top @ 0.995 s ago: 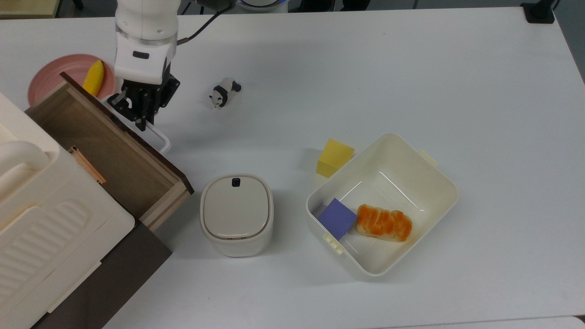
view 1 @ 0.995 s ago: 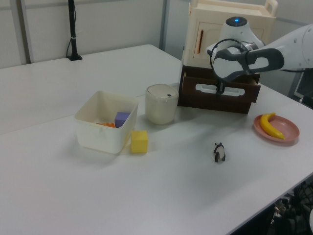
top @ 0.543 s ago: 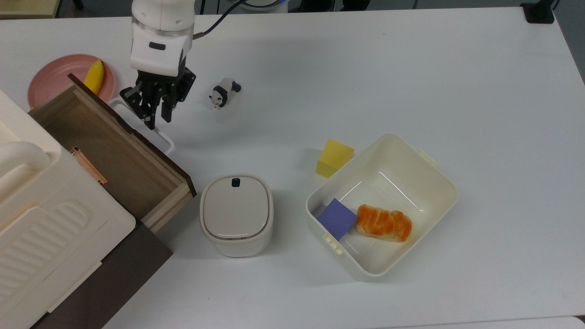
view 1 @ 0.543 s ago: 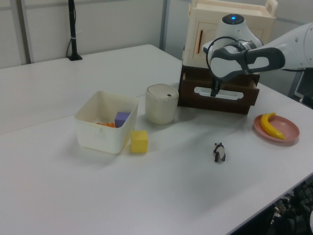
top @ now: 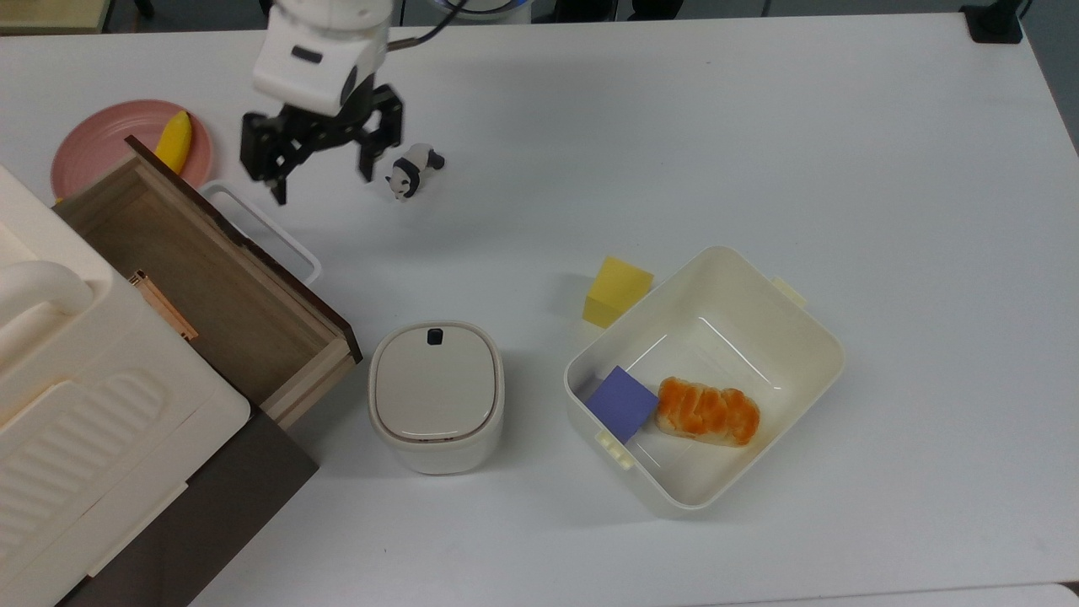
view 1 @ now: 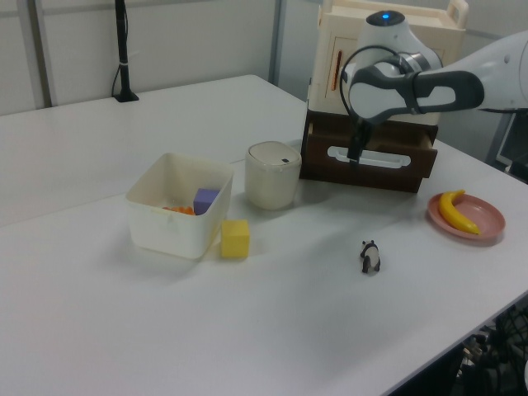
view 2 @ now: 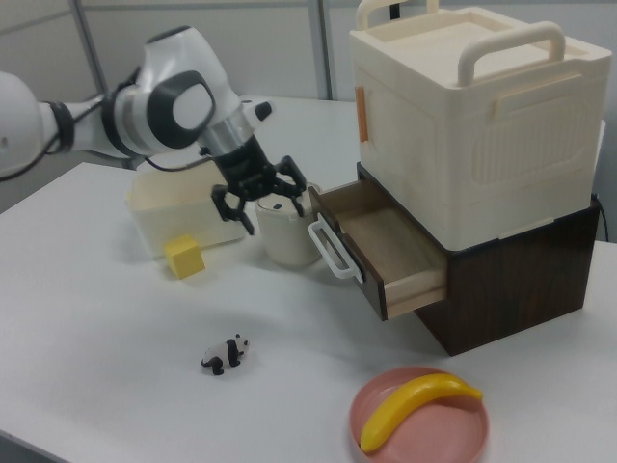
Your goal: Slide open the drawer
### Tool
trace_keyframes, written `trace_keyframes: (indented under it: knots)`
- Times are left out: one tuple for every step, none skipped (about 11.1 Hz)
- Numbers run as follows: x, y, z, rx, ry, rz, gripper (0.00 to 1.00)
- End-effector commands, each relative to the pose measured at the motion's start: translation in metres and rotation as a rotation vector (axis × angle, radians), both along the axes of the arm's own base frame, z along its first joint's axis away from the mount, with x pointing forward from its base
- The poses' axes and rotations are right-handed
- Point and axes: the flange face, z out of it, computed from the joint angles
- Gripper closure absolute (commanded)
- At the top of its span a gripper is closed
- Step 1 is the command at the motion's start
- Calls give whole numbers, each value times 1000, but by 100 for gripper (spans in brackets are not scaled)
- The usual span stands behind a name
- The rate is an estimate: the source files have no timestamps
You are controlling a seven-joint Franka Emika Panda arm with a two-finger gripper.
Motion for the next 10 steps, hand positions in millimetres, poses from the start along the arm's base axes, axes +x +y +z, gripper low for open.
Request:
trace_keyframes:
  knots:
    - [-29, 36, 30, 130, 47, -217, 0]
    - [-35, 53, 42, 173, 89, -275, 0]
    - [-40, 62, 54, 189, 121, -347, 0]
    - [-43, 70, 56, 194, 135, -407, 0]
    - [-47, 75, 64, 215, 118, -449, 0]
    - [-51, 79, 72, 264, 118, -459, 0]
    - [-53, 80, 79, 311, 115, -464, 0]
    - [-56, 76, 88, 323, 99, -479, 0]
    - [-62, 73, 95, 323, 104, -486, 0]
    - [-65, 71, 100, 319, 112, -491, 0]
